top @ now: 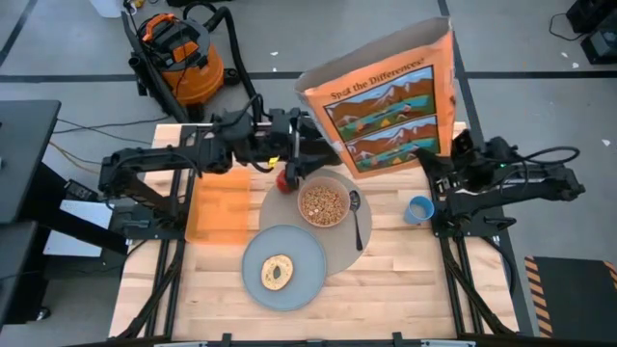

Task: Arrange a breakfast setting
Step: Pour the cereal from the cereal box into the orange bowl

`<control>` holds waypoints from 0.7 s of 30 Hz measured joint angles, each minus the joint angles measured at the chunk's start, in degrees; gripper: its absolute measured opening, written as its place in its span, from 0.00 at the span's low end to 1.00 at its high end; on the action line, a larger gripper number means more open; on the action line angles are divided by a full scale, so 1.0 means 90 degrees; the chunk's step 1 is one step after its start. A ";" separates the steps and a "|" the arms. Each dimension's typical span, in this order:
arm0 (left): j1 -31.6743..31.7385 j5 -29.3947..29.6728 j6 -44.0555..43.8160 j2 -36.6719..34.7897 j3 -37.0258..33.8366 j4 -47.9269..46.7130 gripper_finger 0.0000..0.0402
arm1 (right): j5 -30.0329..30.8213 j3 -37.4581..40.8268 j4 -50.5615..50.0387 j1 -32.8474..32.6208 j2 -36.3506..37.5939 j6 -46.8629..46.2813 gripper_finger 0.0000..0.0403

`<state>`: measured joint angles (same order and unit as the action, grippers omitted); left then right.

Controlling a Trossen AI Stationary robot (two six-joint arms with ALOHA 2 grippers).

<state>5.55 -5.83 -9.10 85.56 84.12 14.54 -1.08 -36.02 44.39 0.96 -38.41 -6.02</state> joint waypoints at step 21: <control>0.0481 -0.0434 -0.1085 -0.0270 0.0010 0.1030 0.57 | 0.0368 -0.0069 0.0033 0.0004 -0.0957 0.0199 0.56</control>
<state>9.87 -9.74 -18.87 83.13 84.20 23.81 2.23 -36.64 44.69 0.99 -47.02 -4.23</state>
